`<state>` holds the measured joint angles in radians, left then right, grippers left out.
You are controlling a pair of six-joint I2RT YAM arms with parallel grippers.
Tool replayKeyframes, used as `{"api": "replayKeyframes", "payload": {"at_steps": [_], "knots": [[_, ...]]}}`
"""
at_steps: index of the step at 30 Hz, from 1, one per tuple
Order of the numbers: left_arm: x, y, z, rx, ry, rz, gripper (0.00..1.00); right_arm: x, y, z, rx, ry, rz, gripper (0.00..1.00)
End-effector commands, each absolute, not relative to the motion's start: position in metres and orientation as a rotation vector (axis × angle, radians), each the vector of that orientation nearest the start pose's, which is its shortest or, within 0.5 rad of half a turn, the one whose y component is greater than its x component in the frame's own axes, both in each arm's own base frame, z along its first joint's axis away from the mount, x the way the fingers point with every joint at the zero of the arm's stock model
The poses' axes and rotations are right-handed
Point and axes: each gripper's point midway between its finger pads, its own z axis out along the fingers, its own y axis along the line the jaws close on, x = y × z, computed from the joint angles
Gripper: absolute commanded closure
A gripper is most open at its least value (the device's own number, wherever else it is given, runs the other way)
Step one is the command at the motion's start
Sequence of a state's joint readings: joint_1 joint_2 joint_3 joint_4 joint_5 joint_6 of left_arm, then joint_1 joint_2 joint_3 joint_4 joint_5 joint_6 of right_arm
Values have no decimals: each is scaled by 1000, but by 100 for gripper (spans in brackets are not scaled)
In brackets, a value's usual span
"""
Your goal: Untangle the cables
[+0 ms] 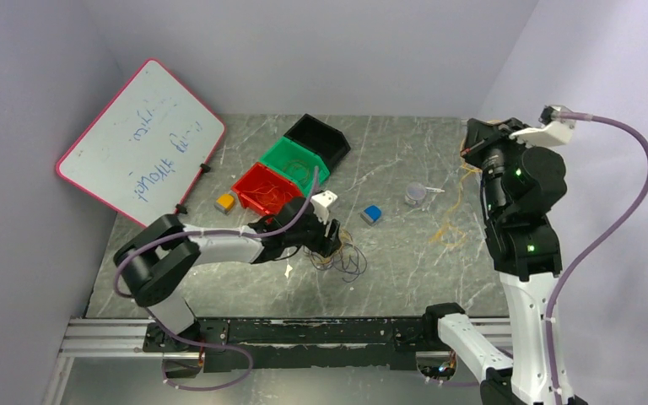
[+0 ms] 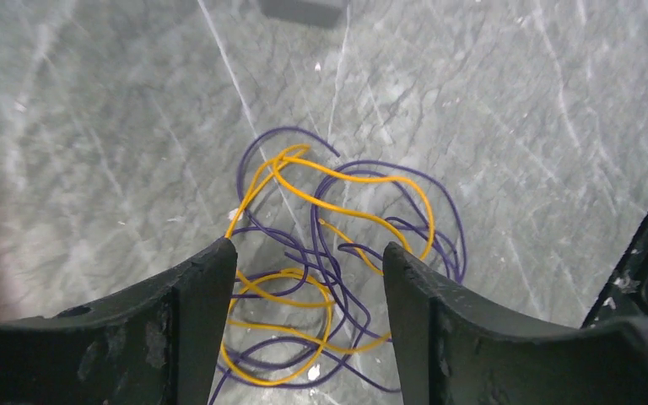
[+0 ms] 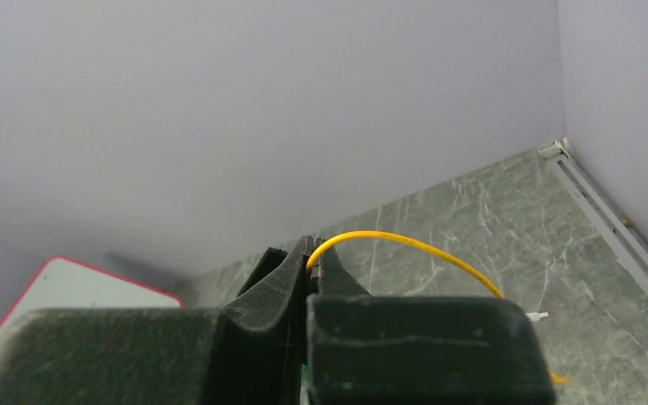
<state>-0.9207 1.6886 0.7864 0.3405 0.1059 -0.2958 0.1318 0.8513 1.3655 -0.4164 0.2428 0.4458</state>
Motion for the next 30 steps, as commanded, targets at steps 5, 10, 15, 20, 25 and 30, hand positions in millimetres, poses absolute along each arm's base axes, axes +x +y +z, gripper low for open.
{"api": "replayKeyframes", "payload": {"at_steps": [5, 10, 15, 20, 25, 30], "knots": [[266, -344, 134, 632, 1989, -640, 27, 310, 50, 457, 211, 1547, 375, 100], [292, -317, 160, 502, 2007, -539, 18, 324, 64, 454, 156, 1584, 420, 100], [344, -296, 190, 260, 2087, -488, 19, 329, 65, 443, 184, 1623, 432, 100], [387, -280, 200, 60, 2137, -269, 26, 321, 59, 437, 235, 1622, 428, 100], [412, -246, 187, -186, 2197, -125, 32, 314, 56, 434, 247, 1632, 416, 100], [424, -215, 174, -442, 2207, -81, 33, 310, 57, 425, 255, 1646, 423, 100]]}}
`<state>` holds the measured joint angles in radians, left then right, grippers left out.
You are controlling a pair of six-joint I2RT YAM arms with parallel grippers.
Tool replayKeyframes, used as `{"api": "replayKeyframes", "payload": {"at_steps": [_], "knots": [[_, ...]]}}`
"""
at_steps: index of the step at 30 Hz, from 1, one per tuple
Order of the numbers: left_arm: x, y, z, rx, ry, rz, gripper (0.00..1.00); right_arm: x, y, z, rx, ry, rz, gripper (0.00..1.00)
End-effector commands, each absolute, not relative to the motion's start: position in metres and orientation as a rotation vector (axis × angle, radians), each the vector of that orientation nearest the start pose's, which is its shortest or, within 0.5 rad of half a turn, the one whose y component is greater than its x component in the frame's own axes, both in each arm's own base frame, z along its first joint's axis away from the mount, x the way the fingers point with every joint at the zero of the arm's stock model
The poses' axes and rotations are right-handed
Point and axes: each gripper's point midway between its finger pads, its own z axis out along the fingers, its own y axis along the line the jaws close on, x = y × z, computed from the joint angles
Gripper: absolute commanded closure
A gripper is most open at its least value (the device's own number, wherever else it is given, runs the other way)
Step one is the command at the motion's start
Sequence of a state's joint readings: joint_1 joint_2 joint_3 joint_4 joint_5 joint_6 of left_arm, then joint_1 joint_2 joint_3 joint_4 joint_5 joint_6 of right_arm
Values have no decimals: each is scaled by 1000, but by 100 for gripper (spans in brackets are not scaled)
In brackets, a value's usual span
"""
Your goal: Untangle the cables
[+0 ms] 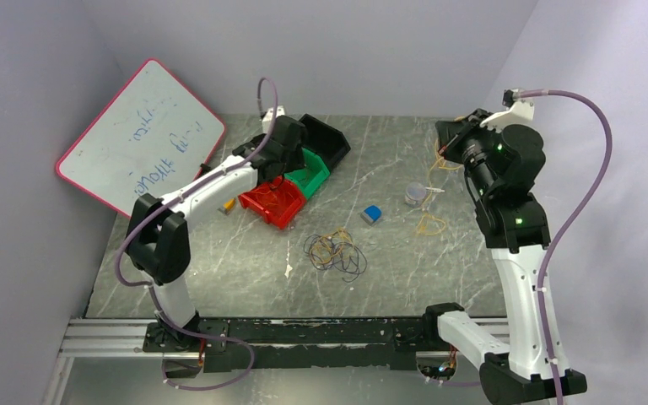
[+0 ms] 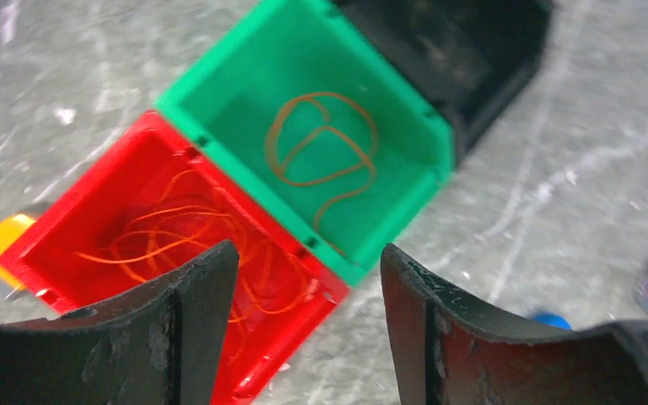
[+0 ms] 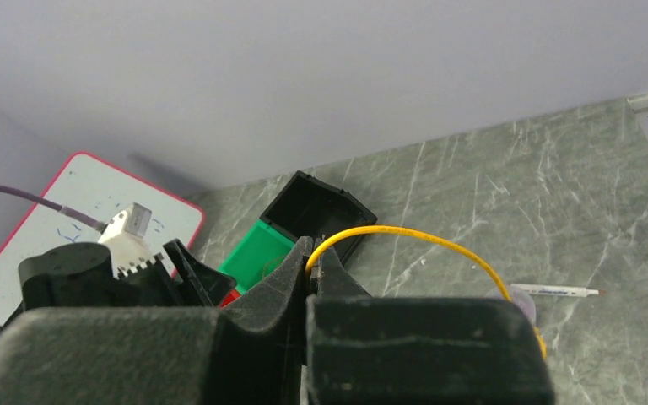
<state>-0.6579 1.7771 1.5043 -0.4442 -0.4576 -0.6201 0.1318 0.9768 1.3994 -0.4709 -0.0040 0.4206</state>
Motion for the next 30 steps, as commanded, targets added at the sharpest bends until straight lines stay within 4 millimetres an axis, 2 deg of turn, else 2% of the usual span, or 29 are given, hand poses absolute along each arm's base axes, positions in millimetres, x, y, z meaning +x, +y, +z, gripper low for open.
{"api": "replayKeyframes", "payload": {"at_steps": [1, 4, 9, 18, 25, 30], "knots": [[426, -214, 171, -475, 2213, -76, 33, 310, 57, 423, 255, 1648, 426, 100], [427, -207, 161, -580, 2224, -53, 31, 309, 57, 417, 261, 1660, 428, 100], [438, -198, 141, -711, 2270, -20, 22, 307, 59, 410, 270, 1673, 447, 100], [453, -190, 126, -914, 2227, -17, 25, 304, 62, 403, 275, 1692, 469, 100], [463, -196, 110, -920, 2254, -26, 27, 302, 63, 401, 274, 1696, 472, 100], [458, -193, 94, -925, 2290, 1, 29, 300, 62, 399, 280, 1698, 469, 100]]}}
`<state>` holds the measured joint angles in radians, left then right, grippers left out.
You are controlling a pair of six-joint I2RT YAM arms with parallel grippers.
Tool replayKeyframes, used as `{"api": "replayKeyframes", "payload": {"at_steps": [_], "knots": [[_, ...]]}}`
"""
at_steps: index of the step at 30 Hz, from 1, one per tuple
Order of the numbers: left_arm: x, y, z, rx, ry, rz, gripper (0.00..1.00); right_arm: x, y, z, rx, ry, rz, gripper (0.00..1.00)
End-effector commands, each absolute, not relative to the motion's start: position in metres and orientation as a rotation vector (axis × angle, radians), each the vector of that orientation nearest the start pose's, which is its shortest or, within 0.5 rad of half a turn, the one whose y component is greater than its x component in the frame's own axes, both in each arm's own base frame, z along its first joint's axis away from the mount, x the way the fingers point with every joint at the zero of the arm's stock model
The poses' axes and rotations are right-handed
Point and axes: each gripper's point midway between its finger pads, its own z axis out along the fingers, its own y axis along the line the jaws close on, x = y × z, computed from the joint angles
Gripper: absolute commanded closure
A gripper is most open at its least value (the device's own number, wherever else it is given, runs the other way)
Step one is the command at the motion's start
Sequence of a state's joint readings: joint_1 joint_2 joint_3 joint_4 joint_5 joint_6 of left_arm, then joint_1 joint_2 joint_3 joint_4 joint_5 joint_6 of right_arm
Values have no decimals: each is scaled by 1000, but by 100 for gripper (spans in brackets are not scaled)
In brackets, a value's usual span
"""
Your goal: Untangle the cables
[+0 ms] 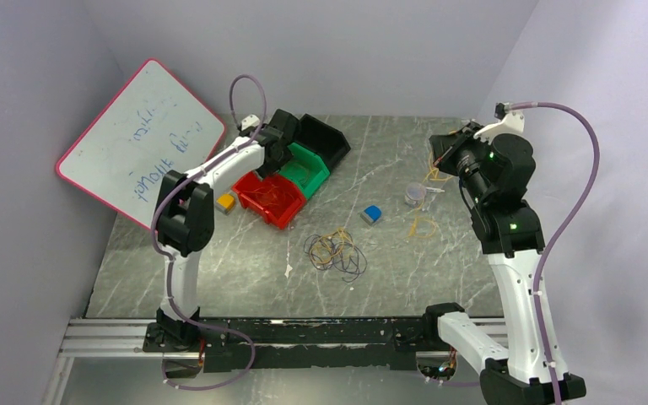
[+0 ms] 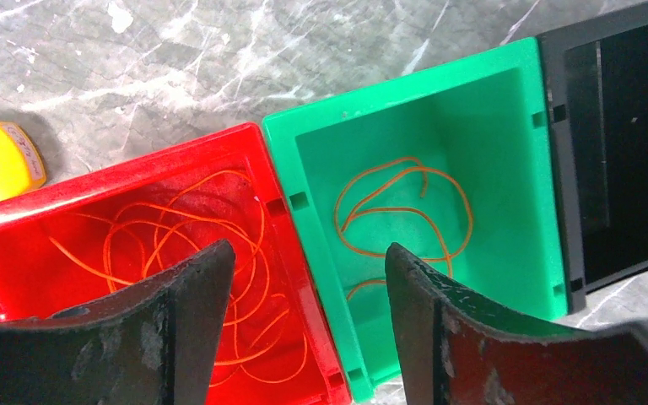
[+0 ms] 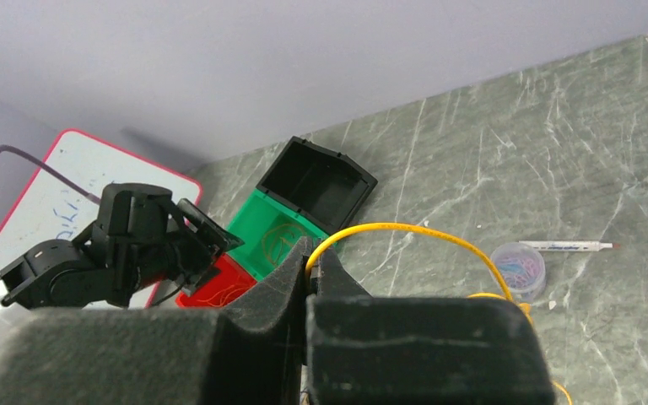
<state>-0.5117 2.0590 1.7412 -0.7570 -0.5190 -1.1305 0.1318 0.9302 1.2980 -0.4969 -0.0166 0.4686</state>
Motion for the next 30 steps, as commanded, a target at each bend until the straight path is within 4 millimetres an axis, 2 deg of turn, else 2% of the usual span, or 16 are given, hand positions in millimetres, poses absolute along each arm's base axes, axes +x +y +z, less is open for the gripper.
{"api": "replayKeyframes", "payload": {"at_steps": [1, 12, 16, 25, 30], "knots": [[458, -192, 92, -923, 2292, 0, 30, 300, 62, 398, 280, 1698, 467, 100], [471, -194, 69, -791, 2351, 6, 40, 297, 61, 400, 279, 1694, 465, 100], [469, -197, 62, -737, 2381, -16, 47, 296, 57, 402, 284, 1689, 443, 100], [465, -195, 69, -516, 2404, -17, 66, 296, 55, 404, 276, 1689, 424, 100], [464, -196, 68, -344, 2435, -3, 71, 295, 53, 401, 278, 1694, 413, 100]]}}
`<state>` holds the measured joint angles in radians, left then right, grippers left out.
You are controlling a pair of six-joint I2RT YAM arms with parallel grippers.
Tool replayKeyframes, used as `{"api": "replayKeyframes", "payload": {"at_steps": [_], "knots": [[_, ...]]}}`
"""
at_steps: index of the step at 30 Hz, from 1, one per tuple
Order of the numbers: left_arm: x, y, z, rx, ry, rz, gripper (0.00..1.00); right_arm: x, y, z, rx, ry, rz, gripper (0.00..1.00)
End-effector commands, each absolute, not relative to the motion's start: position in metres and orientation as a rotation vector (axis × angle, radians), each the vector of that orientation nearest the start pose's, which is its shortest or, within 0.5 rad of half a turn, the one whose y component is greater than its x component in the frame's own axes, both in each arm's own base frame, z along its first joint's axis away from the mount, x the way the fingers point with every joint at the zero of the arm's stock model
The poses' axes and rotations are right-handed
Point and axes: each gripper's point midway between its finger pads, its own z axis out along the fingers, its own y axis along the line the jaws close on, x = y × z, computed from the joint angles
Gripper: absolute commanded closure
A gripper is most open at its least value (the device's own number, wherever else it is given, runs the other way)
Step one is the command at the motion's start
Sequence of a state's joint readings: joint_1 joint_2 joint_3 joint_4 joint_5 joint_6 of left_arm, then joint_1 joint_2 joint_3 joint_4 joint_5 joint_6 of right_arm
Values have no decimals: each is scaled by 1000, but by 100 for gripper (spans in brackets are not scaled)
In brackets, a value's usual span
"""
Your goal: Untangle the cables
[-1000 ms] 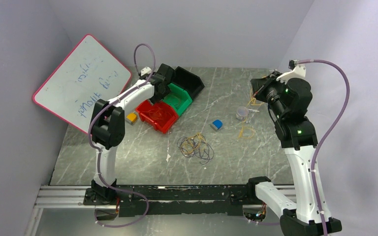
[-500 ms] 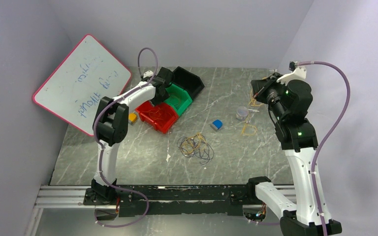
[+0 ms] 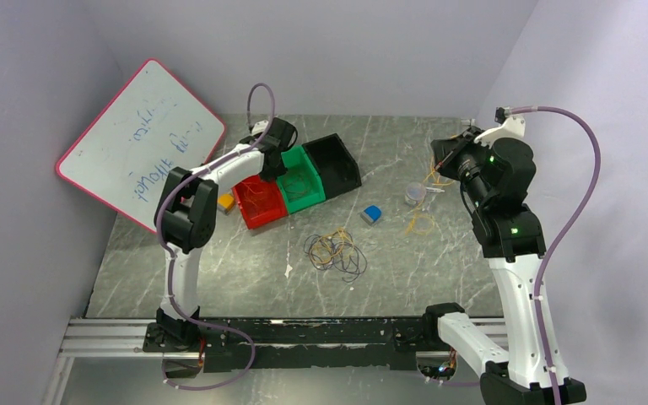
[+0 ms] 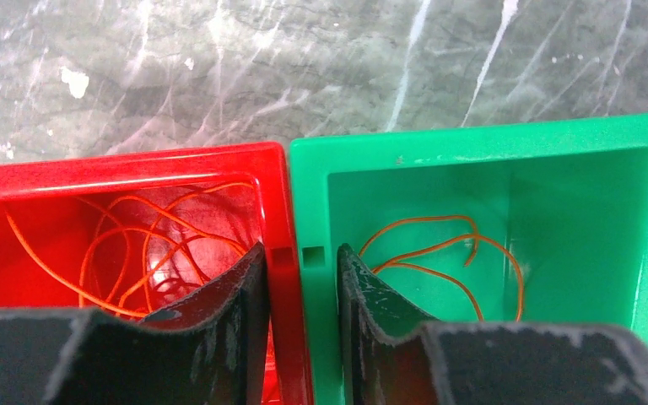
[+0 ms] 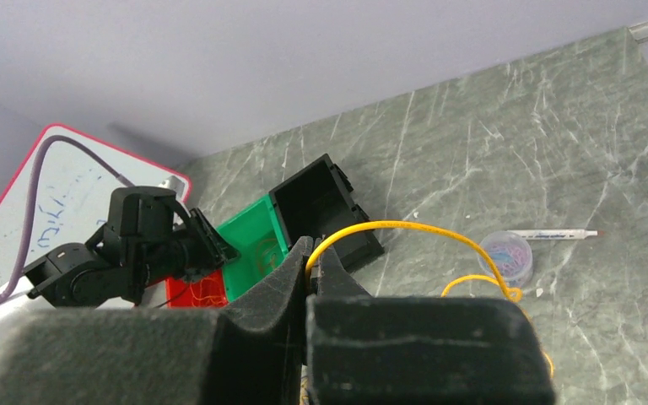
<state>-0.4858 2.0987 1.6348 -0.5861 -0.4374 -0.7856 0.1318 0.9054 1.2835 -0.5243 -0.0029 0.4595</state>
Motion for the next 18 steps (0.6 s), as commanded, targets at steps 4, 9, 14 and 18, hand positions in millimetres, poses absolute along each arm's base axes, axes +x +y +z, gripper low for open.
{"api": "replayKeyframes", "payload": {"at_steps": [4, 9, 14, 18], "knots": [[461, -201, 65, -259, 2460, -35, 73, 296, 56, 400, 265, 1698, 423, 100], [460, -208, 75, -194, 2459, -88, 73, 297, 65, 410, 199, 1681, 452, 100], [459, -211, 92, -150, 2445, -118, 63, 297, 71, 425, 134, 1654, 467, 100], [456, -213, 111, -138, 2422, -155, 48, 300, 76, 436, 89, 1638, 482, 100]]}}
